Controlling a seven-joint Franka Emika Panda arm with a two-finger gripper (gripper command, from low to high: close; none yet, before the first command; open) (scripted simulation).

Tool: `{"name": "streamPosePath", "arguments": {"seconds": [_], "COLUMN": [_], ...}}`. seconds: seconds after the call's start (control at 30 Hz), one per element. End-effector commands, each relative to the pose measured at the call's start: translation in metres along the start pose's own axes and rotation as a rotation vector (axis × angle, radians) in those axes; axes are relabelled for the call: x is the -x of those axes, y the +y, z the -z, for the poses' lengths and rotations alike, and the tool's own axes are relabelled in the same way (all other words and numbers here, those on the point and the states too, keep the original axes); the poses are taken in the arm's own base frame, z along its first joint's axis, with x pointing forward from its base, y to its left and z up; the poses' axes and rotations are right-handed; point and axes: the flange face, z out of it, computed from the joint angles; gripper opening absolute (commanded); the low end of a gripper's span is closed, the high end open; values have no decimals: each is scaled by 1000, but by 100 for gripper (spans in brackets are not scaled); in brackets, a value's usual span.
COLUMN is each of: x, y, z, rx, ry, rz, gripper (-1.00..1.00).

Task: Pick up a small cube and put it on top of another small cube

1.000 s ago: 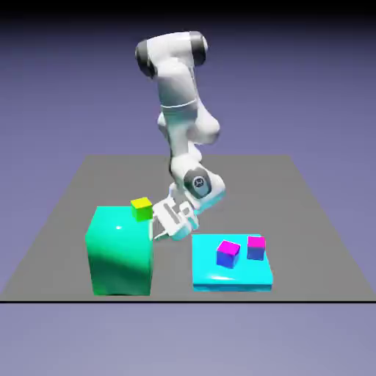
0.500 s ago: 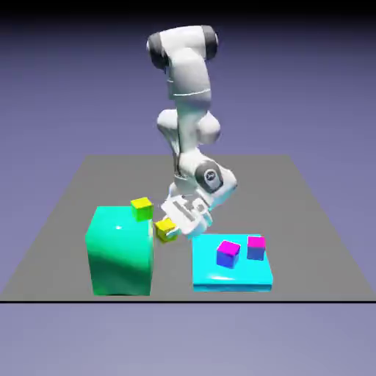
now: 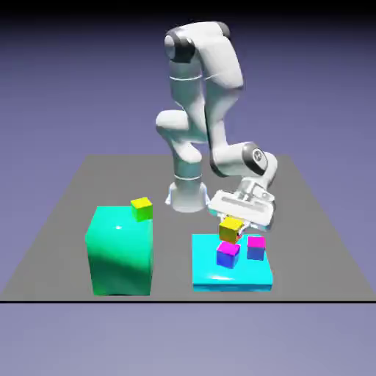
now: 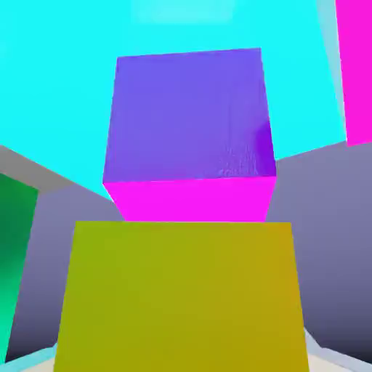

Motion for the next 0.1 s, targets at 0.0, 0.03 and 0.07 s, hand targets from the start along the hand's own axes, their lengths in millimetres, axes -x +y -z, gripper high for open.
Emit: {"name": "streamPosePath", "arguments": {"seconds": [0.0,0.03,0.07], "x": [0,0,0], "y": [0,0,0], "z": [-1,-1,-1], "rx": [3,3,3], "ry": [1,1,1], "rz": [0,0,0], "gripper": [-100,100,100]}}
